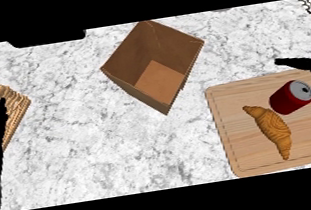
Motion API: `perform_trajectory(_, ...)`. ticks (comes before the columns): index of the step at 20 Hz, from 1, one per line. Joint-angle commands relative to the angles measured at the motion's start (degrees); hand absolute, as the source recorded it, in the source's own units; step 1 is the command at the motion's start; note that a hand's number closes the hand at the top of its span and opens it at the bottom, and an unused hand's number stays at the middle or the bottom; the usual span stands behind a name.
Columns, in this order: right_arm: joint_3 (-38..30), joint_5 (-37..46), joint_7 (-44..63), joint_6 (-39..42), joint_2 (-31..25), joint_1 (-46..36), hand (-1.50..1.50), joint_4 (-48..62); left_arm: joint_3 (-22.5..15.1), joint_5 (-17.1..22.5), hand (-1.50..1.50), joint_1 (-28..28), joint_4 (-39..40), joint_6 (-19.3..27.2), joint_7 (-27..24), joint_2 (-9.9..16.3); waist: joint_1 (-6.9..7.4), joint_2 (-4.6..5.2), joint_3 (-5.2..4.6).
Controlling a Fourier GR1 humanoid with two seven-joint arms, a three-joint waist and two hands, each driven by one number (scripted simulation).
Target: Pick the can from the cutting board and place it in the cardboard box
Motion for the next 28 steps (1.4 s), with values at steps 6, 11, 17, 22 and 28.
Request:
perform_trajectory(6, -2.65, -2.2, 2.56, 6.34, 2.73, 4.06, -1.5, -12.46, 4.06, -1.48, 0.0, 0.7, -0.4, -3.29, -0.17, -0.37, -0.45, -0.17, -0.03)
perform_trajectory(11, -3.45, -2.89, 7.37, 10.46, 2.32, 7.52, -1.5, -21.69, 3.88, -3.64, 0.0, 0.64, -1.88, -2.43, 1.44, -3.17, -0.63, -0.2, -0.03)
perform_trajectory(17, -1.5, 3.59, 10.81, 7.89, 5.09, 5.12, -1.5, -15.84, 4.54, -5.66, 0.0, -0.66, -3.07, -3.39, 3.39, -3.64, 0.01, 0.0, 0.01)
perform_trajectory(22, -0.53, 7.48, 12.02, 4.01, 8.8, 9.1, -1.5, -15.8, 5.61, -6.96, 0.0, 1.82, -3.84, -4.16, 2.35, -4.66, 0.02, 0.0, 0.02)
perform_trajectory(28, -3.87, 10.37, 8.26, -7.84, 10.45, 6.59, 1.5, -12.66, 7.17, -7.41, 0.0, -0.24, 1.13, -4.89, -1.37, -5.76, -0.16, 0.09, 0.01)
